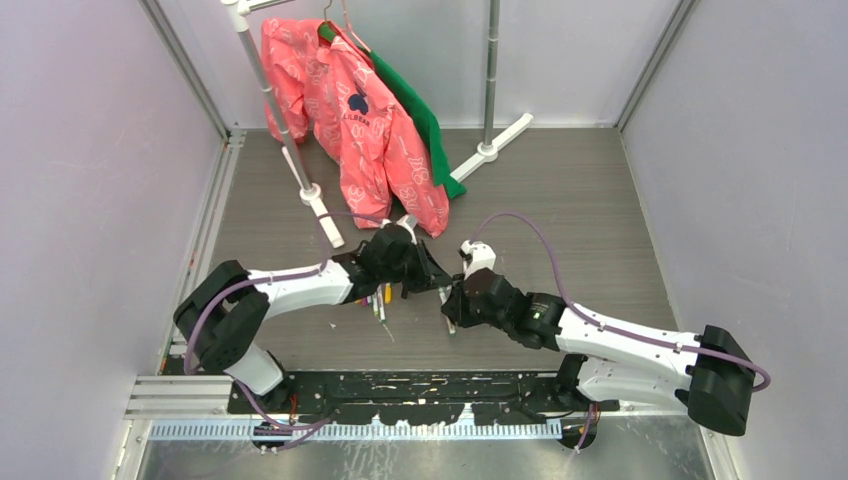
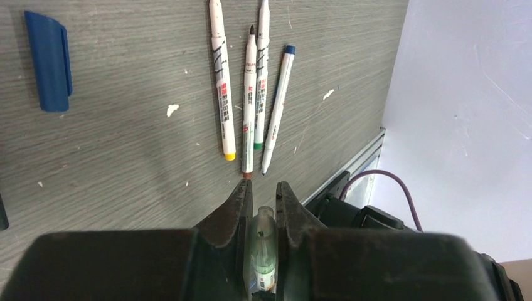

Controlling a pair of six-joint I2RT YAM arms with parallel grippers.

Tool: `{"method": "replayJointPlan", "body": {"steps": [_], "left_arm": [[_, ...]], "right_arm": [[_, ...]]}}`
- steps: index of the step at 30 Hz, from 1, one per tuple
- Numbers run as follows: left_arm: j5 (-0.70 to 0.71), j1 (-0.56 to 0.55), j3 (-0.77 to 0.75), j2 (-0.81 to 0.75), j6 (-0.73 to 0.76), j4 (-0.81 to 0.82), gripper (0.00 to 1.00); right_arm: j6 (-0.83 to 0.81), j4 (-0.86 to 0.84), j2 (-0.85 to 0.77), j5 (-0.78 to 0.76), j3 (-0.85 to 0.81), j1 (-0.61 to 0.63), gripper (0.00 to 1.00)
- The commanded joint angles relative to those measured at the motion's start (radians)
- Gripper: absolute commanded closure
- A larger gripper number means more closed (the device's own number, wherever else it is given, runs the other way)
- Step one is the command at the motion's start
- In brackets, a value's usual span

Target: Open the pen caps

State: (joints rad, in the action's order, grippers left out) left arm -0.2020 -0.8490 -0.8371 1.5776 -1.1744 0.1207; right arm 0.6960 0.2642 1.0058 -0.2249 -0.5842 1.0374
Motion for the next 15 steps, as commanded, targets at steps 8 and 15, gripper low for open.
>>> {"method": "replayJointPlan", "body": {"steps": [8, 15], "left_arm": [[-0.015, -0.018, 0.060, -0.119, 0.001, 0.132, 1.00], [-0.017, -0.018, 0.075, -0.141, -0.006, 0.157, 1.00]], "right_arm": [[0.024, -0.146, 0.028, -0.014, -0.014, 0.022, 0.76], [0.017, -0.169, 0.065, -0.021, -0.017, 0.022, 0.74]]}}
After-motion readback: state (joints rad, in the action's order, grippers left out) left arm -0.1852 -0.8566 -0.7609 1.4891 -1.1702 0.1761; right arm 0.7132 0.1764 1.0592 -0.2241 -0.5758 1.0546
